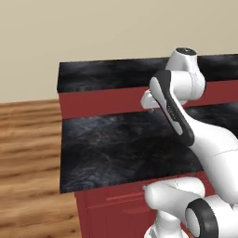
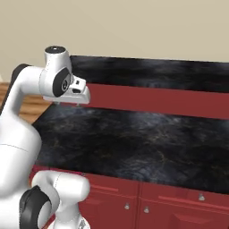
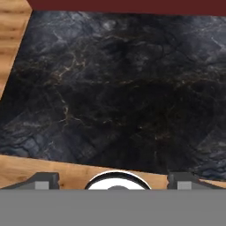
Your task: Take a straw from the drawer in front and place it inside the glass cup on the dining counter.
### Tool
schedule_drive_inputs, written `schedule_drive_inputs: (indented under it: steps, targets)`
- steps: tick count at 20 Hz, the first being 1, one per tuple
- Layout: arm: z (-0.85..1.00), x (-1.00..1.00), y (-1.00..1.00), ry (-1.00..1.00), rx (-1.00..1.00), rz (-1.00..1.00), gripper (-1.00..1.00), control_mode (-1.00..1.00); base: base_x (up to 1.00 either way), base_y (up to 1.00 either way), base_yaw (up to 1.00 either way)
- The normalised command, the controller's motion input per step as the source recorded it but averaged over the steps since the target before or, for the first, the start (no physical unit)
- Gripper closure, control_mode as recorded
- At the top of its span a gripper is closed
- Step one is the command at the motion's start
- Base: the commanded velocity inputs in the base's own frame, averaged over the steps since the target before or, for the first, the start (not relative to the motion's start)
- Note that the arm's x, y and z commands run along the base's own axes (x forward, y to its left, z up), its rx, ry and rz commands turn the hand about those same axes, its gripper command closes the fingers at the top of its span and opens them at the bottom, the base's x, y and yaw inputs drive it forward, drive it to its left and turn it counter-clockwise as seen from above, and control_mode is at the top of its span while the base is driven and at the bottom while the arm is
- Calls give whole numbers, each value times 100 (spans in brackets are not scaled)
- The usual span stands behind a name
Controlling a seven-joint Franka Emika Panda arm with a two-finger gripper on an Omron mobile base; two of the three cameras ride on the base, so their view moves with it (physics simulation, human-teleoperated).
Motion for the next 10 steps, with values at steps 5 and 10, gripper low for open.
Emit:
schedule_drive_inputs:
  steps: [5, 10]
  targets:
    - [0, 0, 0, 0, 0, 0, -100, 100, -52, 33, -5]
    - [0, 0, 0, 0, 0, 0, -100, 100, -27, 54, -16]
